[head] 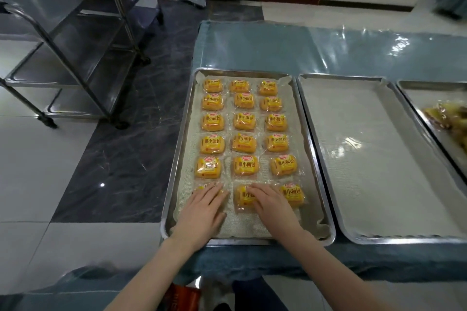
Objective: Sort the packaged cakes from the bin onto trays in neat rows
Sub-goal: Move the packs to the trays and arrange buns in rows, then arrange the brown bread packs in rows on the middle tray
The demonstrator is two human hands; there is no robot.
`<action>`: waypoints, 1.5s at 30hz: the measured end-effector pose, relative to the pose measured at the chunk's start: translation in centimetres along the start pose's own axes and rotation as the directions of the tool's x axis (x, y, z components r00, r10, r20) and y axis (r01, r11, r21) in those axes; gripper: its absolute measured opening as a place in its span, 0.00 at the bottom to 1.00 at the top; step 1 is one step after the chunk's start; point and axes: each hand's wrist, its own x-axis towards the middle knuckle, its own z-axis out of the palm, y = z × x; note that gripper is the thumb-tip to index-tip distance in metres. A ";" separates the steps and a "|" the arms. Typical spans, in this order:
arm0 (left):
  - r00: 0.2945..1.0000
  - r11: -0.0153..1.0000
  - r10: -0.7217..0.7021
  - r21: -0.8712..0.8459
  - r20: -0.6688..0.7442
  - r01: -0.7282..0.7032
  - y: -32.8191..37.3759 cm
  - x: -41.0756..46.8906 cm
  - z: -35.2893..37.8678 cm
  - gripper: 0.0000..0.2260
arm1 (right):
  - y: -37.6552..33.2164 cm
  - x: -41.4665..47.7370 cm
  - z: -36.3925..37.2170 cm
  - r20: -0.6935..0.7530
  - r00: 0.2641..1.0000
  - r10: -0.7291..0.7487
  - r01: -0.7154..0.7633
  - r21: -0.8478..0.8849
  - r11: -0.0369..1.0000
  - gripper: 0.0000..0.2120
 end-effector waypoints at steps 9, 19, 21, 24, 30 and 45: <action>0.999 0.999 0.027 0.021 -0.030 -0.026 4.0 2.2 -1.0 0.27 | 0.7 0.4 -0.7 0.069 0.997 -0.016 0.013 0.043 0.999 0.21; 0.989 0.988 -0.135 0.066 -0.056 0.139 10.1 6.4 -2.1 0.16 | 9.7 -3.3 -6.9 -0.021 1.000 0.021 -0.021 0.011 1.000 0.21; 0.991 0.990 -0.116 0.069 -0.062 0.121 13.0 8.6 -2.1 0.15 | 12.7 -4.7 -9.1 -0.046 0.998 0.046 -0.046 0.002 0.999 0.21; 0.996 0.994 -0.063 0.081 -0.062 0.068 19.0 12.4 -1.8 0.16 | 18.2 -7.4 -12.8 -0.076 0.995 0.072 -0.075 -0.045 0.996 0.21; 0.993 0.996 0.084 0.044 -0.077 -0.080 33.2 20.7 0.1 0.15 | 30.3 -13.9 -21.5 -0.127 0.978 0.168 -0.184 -0.128 0.975 0.21; 0.953 0.942 0.304 -0.147 0.001 -0.301 60.9 42.0 7.3 0.19 | 56.4 -21.7 -36.9 -0.339 0.797 0.501 -0.578 -0.185 0.795 0.22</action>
